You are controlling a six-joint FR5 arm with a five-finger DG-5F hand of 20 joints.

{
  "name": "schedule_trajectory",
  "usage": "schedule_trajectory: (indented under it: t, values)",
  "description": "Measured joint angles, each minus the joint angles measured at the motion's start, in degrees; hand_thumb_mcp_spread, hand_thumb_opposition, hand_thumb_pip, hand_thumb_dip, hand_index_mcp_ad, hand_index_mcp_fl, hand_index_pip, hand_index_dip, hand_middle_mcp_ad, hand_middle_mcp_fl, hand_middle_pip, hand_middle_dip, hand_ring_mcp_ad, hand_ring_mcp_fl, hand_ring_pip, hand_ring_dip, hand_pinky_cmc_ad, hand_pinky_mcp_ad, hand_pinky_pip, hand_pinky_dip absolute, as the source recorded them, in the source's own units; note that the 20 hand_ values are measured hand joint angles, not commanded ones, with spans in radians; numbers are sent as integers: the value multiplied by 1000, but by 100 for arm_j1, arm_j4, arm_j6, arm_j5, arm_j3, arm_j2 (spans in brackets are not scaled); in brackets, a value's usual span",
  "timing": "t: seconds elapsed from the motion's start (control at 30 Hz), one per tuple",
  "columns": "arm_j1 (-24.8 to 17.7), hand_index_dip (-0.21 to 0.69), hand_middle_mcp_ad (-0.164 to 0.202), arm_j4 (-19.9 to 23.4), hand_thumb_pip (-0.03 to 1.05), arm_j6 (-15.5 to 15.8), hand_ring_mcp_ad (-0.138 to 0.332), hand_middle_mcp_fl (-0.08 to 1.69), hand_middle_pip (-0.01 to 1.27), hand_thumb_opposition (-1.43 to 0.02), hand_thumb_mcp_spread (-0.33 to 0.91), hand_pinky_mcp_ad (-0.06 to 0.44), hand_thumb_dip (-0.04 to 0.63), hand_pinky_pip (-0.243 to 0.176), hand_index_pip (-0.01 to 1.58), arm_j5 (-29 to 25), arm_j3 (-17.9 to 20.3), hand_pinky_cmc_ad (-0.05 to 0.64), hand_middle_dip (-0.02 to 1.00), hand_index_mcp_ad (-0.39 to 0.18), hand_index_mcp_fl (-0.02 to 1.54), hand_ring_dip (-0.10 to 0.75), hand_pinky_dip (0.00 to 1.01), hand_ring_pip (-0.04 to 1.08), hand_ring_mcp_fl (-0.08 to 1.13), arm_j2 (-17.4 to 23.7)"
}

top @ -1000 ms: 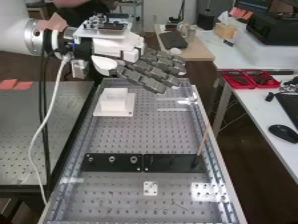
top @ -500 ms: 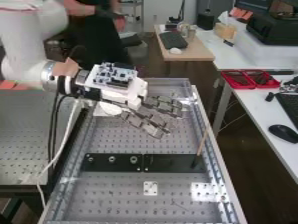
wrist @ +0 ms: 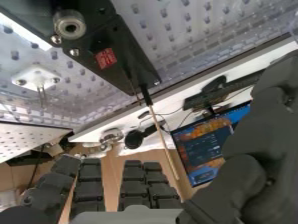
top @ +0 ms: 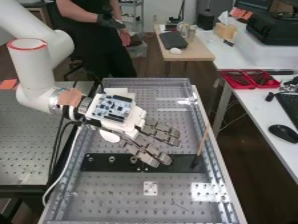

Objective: Grab the drill bit and place it in the clear container

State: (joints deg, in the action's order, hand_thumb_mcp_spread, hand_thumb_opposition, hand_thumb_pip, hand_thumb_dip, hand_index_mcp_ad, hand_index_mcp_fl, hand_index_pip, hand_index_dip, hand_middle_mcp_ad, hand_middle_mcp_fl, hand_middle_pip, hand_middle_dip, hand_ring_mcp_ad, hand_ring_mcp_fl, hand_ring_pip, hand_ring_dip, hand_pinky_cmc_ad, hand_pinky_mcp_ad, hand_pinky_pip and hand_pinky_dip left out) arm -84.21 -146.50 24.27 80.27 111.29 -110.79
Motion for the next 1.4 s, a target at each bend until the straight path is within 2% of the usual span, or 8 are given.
schedule_trajectory:
  t: [0.2, 0.43, 0.77, 0.87, 1.1, 1.17, 1.23, 1.4]
  values:
    - [14, 188, 106, 118, 419, -106, 269, -3, 148, -752, 220, 229, 23, -93, 86, -167, -54, 312, 49, 101, 40, -17, 199, 110, 45, -235]
    - [56, 190, 103, 254, 534, -210, 265, -7, 148, -759, 246, 230, 101, -93, 150, -347, -272, 297, 77, 94, 54, -17, 222, 108, 45, -513]
    - [137, 157, 93, 177, 562, -210, 265, -2, 145, -785, 257, 230, 161, -93, 529, -329, -699, 278, 106, 87, 105, -17, 227, 110, 51, -835]
    - [169, 138, 91, 106, 620, -222, 265, 7, 145, -801, 262, 229, 178, -93, 637, -326, -819, 278, 112, 87, 101, -19, 227, 110, 30, -908]
    - [235, 112, 91, 117, 649, -211, 265, 35, 143, -834, 284, 229, 206, -93, 871, -315, -987, 278, 122, 86, 108, -16, 227, 108, 30, -1036]
    - [252, 93, 91, 121, 649, -218, 265, 51, 141, -848, 290, 230, 223, -93, 941, -292, -1028, 278, 127, 70, 152, -16, 227, 108, 30, -1068]
    - [260, 96, 75, 125, 649, -218, 265, 70, 141, -866, 309, 227, 227, -93, 1014, -274, -1048, 278, 127, 68, 166, -16, 227, 108, 30, -1085]
    - [274, 87, 75, 131, 649, -208, 265, 73, 141, -883, 312, 223, 239, -93, 1131, -177, -1136, 278, 140, 40, 164, -14, 223, 108, 30, -1145]
